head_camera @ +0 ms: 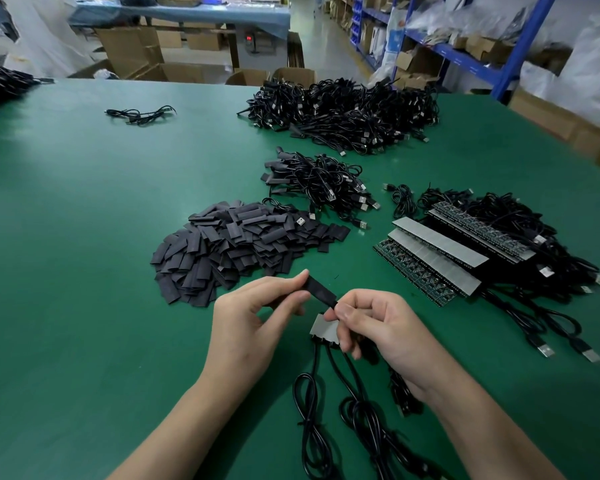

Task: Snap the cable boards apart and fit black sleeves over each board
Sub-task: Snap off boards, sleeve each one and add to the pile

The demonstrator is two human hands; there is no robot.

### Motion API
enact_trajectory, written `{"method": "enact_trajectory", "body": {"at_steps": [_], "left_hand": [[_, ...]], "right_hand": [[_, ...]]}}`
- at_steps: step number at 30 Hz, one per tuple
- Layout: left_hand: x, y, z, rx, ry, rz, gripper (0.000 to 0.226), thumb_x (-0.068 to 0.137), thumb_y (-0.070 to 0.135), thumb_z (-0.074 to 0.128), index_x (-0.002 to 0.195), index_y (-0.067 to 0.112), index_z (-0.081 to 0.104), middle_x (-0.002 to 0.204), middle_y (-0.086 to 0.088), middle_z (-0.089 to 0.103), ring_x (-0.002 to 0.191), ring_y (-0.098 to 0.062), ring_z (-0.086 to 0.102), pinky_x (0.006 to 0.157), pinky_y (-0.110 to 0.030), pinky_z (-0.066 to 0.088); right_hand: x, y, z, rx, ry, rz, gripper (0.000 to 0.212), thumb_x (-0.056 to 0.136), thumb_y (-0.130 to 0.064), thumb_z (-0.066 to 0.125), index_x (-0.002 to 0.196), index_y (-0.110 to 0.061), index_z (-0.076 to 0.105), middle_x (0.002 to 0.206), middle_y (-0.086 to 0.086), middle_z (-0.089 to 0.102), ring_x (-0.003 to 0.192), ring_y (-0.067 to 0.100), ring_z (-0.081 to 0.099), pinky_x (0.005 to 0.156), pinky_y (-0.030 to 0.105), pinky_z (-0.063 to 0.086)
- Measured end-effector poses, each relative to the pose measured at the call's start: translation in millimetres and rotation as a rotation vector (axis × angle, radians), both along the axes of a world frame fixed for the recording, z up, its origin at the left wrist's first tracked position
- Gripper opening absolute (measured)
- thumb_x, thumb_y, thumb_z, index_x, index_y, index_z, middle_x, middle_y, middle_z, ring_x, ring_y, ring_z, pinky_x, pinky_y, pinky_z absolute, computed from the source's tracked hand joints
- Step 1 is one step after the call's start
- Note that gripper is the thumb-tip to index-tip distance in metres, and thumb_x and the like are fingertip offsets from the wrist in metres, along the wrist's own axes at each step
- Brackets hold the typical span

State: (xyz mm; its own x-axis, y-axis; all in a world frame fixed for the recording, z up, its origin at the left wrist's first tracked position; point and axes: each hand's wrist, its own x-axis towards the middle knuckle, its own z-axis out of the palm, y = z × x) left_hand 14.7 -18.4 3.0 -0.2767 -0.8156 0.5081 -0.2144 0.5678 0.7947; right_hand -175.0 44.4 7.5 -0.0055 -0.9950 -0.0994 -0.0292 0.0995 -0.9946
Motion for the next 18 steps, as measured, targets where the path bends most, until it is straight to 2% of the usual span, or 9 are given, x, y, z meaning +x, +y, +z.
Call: {"method": "enact_trajectory", "body": {"at_steps": [4,9,15,18], "left_hand": [[0.1,1.2,1.7,-0.015,0.032,0.018,0.024,0.089,0.026,0.072,0.111,0.020,0.080,0.081,0.013,0.076,0.080,-0.006,0.073,0.080,-0.011,0.050],[-1.5,2.9,-2.5,0.155,0.141,-0.015,0.022,0.086,0.030,0.073,0.107,0.026,0.079,0.081,0.011,0.078,0.079,-0.009,0.076,0.080,-0.021,0.058],[-2.9,4.2,-5.2,0.230,0.151,-0.061,0.021,0.084,0.030,0.076,0.105,0.031,0.076,0.088,0.009,0.077,0.083,-0.011,0.076,0.081,-0.024,0.059],[-3.5,3.1,-5.5,0.277,0.183,-0.073,0.019,0.084,0.029,0.077,0.102,0.032,0.075,0.087,0.003,0.076,0.082,-0.015,0.075,0.080,-0.026,0.060]], "right_hand": [[0.6,-1.6,0.3,0.005,-0.025,-0.028,0.022,0.103,-0.015,0.060,0.088,-0.007,0.072,0.063,0.006,0.063,0.056,0.012,0.054,0.056,0.018,0.046],[4.1,-0.6,0.9,-0.012,0.027,0.003,0.022,0.104,-0.013,0.058,0.089,-0.004,0.071,0.061,0.003,0.063,0.058,0.012,0.055,0.056,0.020,0.047],[6.5,-0.4,0.0,-0.011,0.071,0.019,0.020,0.105,-0.011,0.056,0.092,-0.003,0.069,0.061,0.002,0.064,0.058,0.017,0.054,0.058,0.022,0.047],[6.9,-0.8,-0.3,-0.006,0.084,0.039,0.019,0.106,-0.013,0.056,0.096,-0.002,0.068,0.062,0.003,0.066,0.057,0.019,0.055,0.060,0.024,0.048]]}}
